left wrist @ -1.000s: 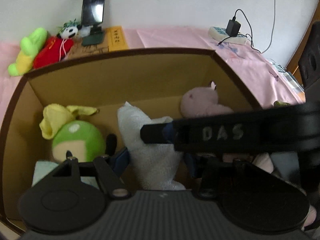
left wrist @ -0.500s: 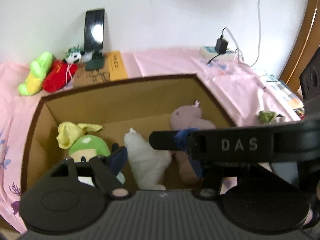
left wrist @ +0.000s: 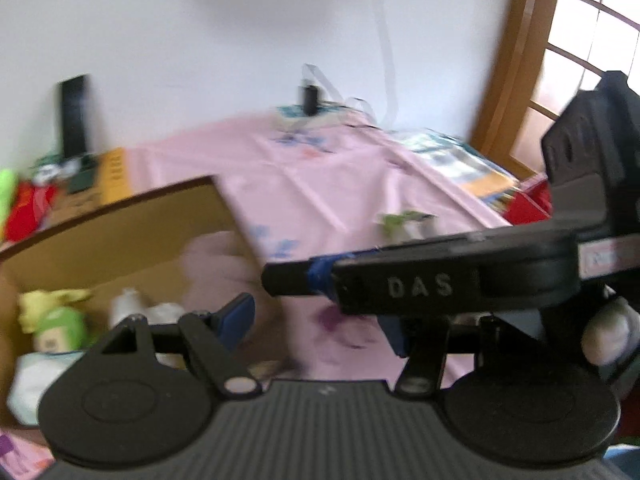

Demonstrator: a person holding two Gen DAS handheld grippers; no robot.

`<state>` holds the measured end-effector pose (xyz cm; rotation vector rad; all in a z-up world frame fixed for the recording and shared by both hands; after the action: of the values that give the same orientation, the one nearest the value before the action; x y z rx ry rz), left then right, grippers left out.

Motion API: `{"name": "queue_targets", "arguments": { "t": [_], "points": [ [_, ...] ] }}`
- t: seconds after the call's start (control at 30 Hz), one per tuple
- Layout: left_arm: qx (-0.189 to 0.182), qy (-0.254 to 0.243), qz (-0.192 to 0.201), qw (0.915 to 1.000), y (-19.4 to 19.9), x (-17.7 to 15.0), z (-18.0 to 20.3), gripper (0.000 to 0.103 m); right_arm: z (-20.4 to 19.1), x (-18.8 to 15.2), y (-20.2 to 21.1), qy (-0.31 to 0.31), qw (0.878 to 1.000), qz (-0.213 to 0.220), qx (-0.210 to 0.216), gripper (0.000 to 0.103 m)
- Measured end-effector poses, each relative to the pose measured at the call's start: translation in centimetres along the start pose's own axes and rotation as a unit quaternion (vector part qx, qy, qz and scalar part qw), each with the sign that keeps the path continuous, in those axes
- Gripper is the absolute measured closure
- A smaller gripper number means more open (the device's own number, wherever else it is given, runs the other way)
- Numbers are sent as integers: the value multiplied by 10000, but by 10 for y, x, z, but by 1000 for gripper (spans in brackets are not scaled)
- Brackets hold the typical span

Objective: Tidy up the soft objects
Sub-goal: 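Move both grippers back toward the red strap beside the printed cloth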

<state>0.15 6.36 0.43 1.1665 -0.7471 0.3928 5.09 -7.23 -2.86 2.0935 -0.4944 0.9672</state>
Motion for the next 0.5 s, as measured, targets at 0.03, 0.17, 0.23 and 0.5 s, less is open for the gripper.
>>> {"name": "queue_targets", "arguments": {
  "t": [0.03, 0.17, 0.23, 0.5],
  "points": [
    [-98, -73, -64, 9999, -6, -1, 11, 44, 8, -2, 8, -62, 9999, 23, -95, 86],
    [-463, -440, -348, 9974, -30, -8, 57, 44, 49, -15, 44, -427, 9978, 92, -496, 86],
    [-659, -596, -532, 9946, -44, -13, 79, 44, 67, -23, 60, -606, 9956, 97, -709, 86],
    [-1336, -777, -1213, 9805, -97, -32, 150, 44, 136, -54, 119, -1191, 9811, 21, -1525, 86]
  ]
}}
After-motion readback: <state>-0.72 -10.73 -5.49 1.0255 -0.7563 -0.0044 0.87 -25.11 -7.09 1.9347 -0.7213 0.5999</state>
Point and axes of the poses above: each gripper's, at about its wrist camera, not at the fingertips, and y roughly against the way its jaws point, z to its right, x to its top, the point moved 1 cm from there along -y, roughly the way its jaws point, and after that the axes turned 8 degrees about y, right-handed, at the moved point
